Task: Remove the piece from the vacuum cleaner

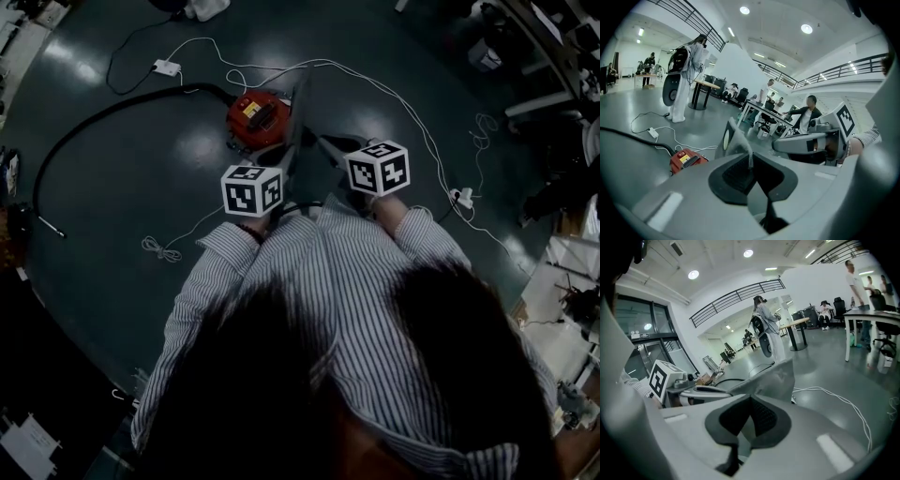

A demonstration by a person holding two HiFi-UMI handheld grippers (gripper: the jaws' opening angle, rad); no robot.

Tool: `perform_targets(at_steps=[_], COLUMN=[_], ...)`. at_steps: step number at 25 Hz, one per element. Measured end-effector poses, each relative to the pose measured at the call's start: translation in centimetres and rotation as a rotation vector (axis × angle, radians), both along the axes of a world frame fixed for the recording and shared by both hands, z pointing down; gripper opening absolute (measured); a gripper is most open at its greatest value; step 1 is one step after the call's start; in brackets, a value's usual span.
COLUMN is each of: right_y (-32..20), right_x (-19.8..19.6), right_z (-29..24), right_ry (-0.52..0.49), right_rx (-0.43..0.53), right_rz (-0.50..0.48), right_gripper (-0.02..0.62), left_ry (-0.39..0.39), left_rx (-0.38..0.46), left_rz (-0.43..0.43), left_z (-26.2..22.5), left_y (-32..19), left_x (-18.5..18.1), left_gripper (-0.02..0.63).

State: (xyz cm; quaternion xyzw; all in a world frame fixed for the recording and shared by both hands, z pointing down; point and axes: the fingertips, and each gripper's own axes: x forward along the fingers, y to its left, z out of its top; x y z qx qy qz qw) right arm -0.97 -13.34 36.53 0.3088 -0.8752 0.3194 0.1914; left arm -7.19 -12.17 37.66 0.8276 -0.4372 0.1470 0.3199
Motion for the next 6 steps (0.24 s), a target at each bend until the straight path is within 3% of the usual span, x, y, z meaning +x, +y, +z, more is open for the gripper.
perform_targets(at_steps=[6], right_y=[0.64], right_x=[-0.26], right_z=[0.14], right_ry=[0.0], right_rx=[-0.001], right_rz=[-0.014], right_gripper=[0.002], left_ry=[0.005], left_rx=[-0.001], left_rz=[-0.01], left_z=[0.1], left_y=[0.52], left_x=[-0.16], left_gripper=[0.032])
